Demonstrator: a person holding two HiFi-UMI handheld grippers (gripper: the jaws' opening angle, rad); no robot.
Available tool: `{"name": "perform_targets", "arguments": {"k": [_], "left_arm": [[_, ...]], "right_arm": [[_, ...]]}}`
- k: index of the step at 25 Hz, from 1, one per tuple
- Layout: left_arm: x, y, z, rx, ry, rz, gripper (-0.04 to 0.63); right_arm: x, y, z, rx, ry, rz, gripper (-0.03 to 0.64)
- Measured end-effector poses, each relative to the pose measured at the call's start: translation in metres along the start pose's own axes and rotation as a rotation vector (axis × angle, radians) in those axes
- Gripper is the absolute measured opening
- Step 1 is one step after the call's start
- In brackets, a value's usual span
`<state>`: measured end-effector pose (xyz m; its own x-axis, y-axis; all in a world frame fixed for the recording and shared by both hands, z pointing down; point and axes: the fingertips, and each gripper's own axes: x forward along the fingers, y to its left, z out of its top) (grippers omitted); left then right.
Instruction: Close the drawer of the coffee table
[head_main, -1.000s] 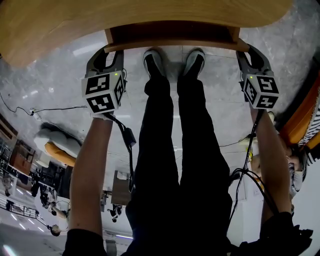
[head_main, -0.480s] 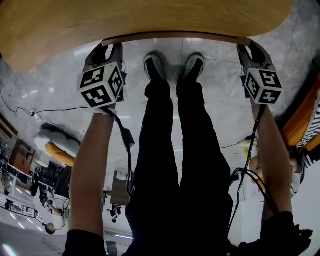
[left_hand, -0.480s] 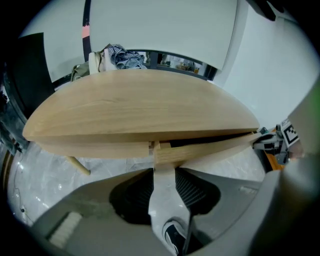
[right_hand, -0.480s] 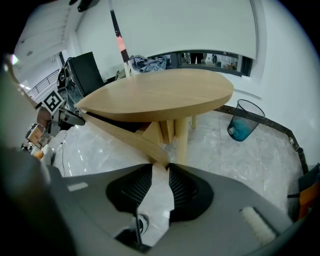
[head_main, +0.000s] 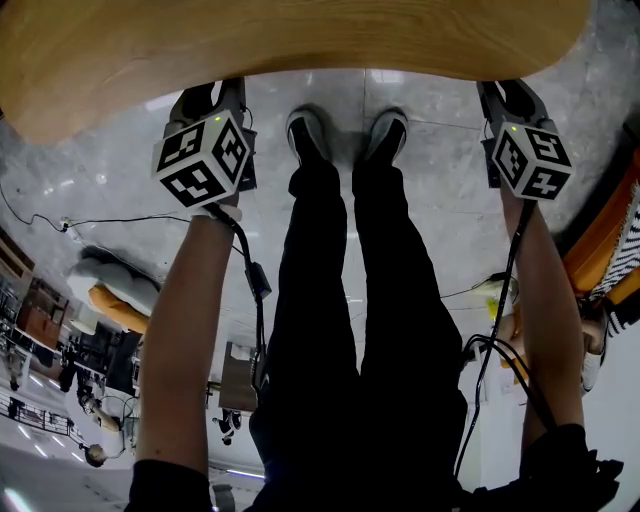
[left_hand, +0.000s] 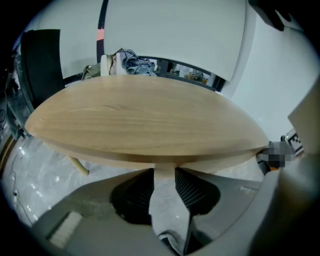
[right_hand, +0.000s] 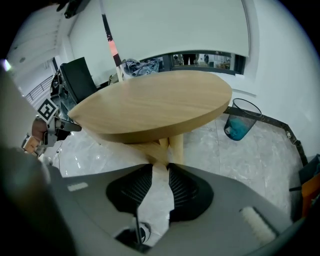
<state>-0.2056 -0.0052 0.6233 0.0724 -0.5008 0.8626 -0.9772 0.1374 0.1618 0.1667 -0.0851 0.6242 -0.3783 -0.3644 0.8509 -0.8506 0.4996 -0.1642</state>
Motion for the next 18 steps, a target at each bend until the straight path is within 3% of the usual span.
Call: {"name": "perform_targets", "arguments": {"k": [4, 12, 15, 18], "left_arm": [[0.002, -0.003, 0.01, -0.031, -0.021, 0.014, 0.14], [0.0, -0.006, 0.011, -0.011, -0.027, 0.026, 0.137], [-0.004, -0.005, 0.004, 0.038, 0.014, 0.031, 0.13], [-0.019, -0.002, -0.018, 0.005, 0.079, 0.029, 0.13]], "right_arm": [[0.001, -0.006, 0.009, 0.021, -0.015, -0.006, 0.106], [-0.002, -0.009, 0.011, 0.023, -0.036, 0.02, 0.106], [-0.007, -0.008, 0.004, 0.023, -0.026, 0.027, 0.092], [-0.023, -0.001, -0.019, -0.007, 0.027, 0.026, 0.083]]}}
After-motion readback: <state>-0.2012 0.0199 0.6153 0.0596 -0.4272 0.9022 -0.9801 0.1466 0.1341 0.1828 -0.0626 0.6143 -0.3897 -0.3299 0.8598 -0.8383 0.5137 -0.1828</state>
